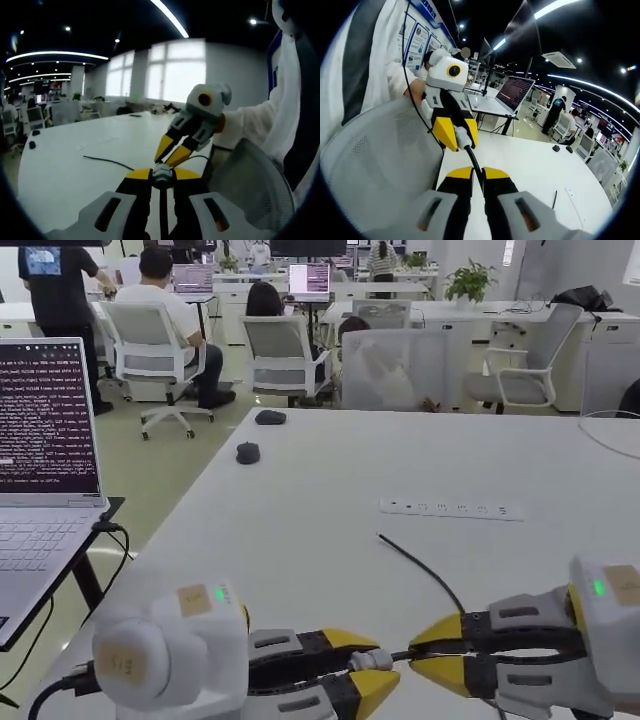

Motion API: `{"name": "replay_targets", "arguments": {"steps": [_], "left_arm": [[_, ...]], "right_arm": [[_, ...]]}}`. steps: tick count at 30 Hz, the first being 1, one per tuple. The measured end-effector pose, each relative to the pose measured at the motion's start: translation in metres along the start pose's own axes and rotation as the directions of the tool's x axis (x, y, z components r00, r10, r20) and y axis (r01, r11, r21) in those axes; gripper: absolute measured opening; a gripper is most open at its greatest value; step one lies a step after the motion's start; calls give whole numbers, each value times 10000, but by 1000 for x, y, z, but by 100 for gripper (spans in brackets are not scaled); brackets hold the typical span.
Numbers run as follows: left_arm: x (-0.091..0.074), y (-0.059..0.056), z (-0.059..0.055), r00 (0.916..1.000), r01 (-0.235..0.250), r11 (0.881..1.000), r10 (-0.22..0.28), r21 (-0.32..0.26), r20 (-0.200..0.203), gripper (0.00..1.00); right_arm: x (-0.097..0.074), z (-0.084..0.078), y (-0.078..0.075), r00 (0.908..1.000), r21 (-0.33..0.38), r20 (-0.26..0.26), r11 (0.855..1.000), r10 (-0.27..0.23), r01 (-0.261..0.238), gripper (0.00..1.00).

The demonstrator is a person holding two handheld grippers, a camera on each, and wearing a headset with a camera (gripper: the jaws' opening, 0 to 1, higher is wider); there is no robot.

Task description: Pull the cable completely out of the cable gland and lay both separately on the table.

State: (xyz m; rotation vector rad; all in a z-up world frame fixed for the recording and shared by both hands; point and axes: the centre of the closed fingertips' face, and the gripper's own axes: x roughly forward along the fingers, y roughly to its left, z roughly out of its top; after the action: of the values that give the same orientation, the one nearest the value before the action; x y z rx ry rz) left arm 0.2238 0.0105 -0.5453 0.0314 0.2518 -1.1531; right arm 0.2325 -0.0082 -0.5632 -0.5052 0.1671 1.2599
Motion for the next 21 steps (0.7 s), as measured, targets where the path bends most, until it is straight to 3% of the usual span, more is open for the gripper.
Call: {"name": "replay_targets", "arguments": {"steps": [8,10,21], "left_arm": [[-1,4,0,9999,-167,9998,167,-99,32,16],[-1,5,0,9998,-205,9997,205,-104,-2,16],[-3,8,0,9994,-328,9993,329,-192,58,16]], "right_arm": [[-9,-19,-14,9981,293,-443,9986,-427,441,5],[-12,-30,-19,9951,356,-767,9972,-625,654,5],[-29,-57,-30,9847,910,-1230,9867,-1232,1349,5]]}}
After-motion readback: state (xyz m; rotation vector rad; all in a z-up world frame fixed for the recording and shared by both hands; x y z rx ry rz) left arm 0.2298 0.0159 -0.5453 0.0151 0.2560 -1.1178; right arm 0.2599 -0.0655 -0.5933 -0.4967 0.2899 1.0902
